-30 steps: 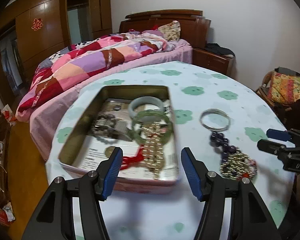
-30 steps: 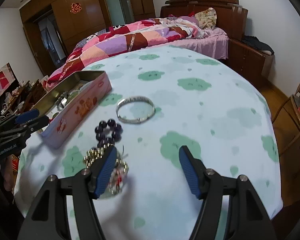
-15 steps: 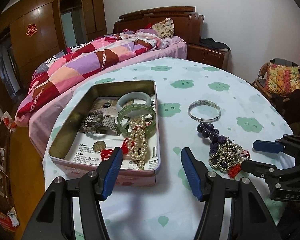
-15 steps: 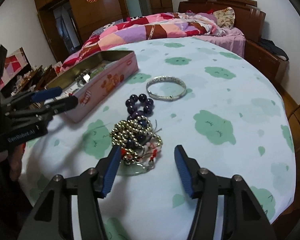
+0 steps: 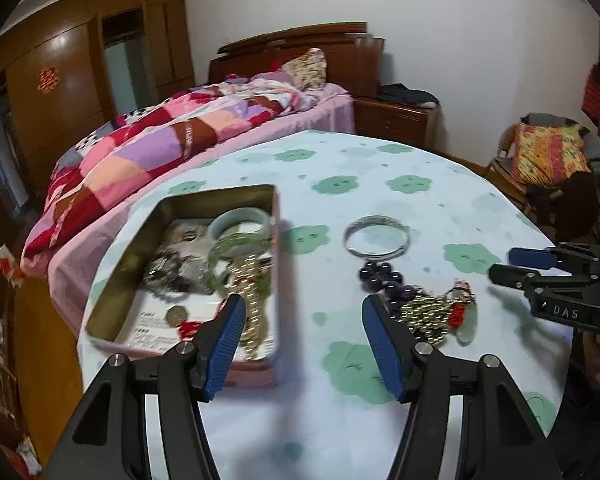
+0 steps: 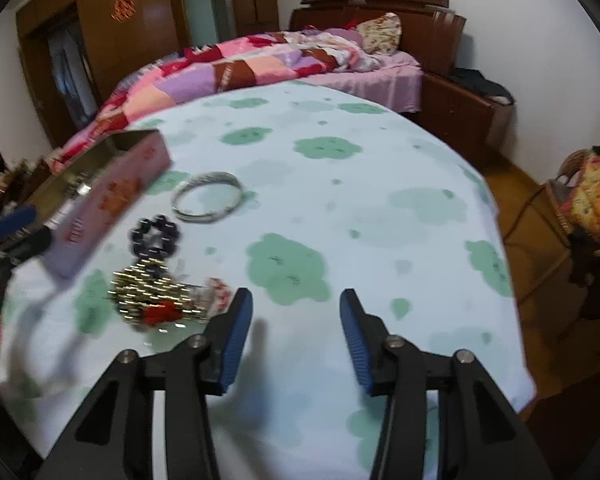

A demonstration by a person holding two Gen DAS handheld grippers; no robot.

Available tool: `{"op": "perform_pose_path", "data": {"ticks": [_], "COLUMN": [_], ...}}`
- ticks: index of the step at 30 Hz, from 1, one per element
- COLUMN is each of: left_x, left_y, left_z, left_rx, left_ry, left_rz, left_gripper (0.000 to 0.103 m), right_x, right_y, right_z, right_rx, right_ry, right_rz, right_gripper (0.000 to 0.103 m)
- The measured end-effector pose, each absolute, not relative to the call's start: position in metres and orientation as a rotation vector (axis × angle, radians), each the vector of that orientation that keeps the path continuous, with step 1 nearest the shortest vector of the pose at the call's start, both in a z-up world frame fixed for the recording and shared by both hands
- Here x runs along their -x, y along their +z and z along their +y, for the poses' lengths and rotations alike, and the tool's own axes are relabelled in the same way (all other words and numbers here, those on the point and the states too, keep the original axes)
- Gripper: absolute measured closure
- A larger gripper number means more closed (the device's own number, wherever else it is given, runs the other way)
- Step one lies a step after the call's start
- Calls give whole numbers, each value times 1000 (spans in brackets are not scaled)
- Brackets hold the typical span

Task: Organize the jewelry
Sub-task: 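Grasp the gold bead chain with the left gripper while the right gripper grasps the red-white tassel pendant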

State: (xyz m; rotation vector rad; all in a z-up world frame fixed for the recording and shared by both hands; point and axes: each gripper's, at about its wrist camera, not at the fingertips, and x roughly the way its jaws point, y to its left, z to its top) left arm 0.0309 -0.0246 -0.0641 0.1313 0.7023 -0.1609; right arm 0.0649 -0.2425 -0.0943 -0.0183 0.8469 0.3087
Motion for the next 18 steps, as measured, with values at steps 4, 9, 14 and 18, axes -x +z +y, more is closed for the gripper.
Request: {"op": "perform_pose_path", "data": {"ticks": [4, 9, 14, 18], "left_x": [-35, -41, -42, -41], "left_y": [-69, -73, -77, -80], "left_z": [-38, -46, -51, -57], "left_rx": [-155, -152, -148, -144], "left_ry": [-187, -207, -233, -273], "left_rz": [707, 717, 734, 752], "left_gripper": [42, 42, 42, 42], "right_x": [-57, -52, -60, -61], "right_y": [-96, -103, -104, -102], "right_z": [-220, -204, -225, -229], "right_rx": [34, 84, 85, 40], "right_ry": [413, 441, 350, 366], "right_rz": [860, 866, 879, 885], "right_gripper": [61, 66, 80, 72]}}
